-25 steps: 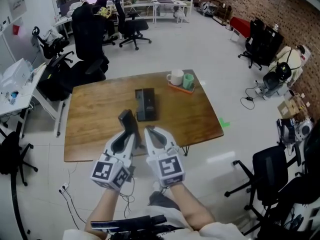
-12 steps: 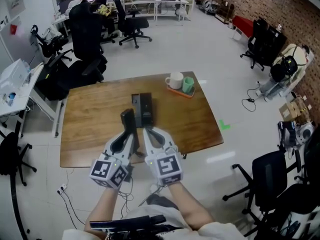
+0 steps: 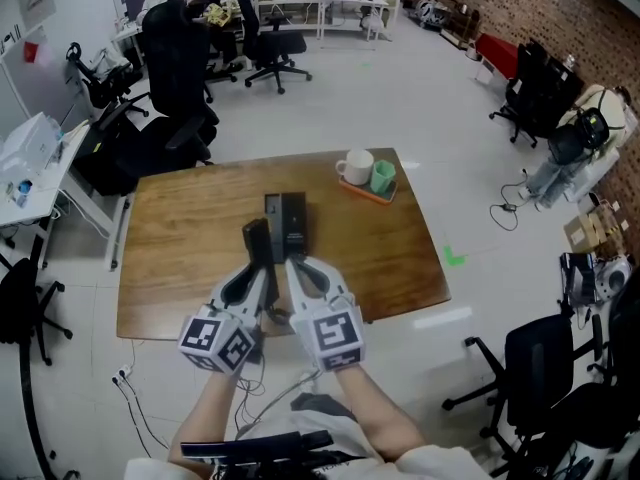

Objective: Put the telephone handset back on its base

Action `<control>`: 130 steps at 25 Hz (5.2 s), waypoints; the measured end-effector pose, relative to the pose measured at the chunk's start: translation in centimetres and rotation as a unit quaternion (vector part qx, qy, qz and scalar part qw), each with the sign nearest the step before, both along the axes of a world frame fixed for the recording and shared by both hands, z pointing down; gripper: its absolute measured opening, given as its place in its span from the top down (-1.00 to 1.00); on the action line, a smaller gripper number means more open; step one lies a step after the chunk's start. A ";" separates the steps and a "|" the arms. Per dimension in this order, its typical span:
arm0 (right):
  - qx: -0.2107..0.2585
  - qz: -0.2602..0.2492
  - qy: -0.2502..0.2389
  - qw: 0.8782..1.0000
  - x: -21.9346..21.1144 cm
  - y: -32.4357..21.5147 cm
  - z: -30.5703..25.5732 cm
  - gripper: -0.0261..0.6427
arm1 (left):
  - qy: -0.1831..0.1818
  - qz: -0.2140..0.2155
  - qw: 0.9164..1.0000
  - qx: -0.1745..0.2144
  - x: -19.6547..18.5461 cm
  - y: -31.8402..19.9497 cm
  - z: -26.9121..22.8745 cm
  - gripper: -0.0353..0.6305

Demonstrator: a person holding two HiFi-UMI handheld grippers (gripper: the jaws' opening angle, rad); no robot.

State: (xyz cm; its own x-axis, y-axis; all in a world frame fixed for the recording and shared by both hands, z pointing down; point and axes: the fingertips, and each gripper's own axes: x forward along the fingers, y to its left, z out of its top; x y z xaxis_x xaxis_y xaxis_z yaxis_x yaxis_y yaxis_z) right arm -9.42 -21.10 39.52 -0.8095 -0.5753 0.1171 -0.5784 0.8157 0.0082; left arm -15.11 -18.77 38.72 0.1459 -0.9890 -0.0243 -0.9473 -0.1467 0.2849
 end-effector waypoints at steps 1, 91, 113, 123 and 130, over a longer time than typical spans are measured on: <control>-0.004 0.001 -0.004 1.000 -0.2 -0.2 0.0 0.91 | 0.001 -0.001 1.000 -0.001 -0.2 -0.3 0.2 0.69; -0.119 -0.025 0.061 0.991 -2.0 -8.3 11.0 0.91 | 0.336 0.188 0.914 -0.131 -10.1 -19.5 18.6 0.68; -0.105 -0.028 0.048 0.993 -2.9 -7.6 9.6 0.91 | 0.287 0.090 0.945 -0.128 -12.2 -18.3 17.1 0.86; -0.082 -0.025 0.034 0.996 -2.8 -6.1 6.8 0.91 | 0.267 0.118 0.954 -0.063 -8.9 -14.2 11.3 0.89; -0.067 -0.024 0.027 0.997 -2.5 -3.5 5.2 0.91 | 0.263 0.131 0.955 -0.026 -7.0 -10.3 8.5 0.89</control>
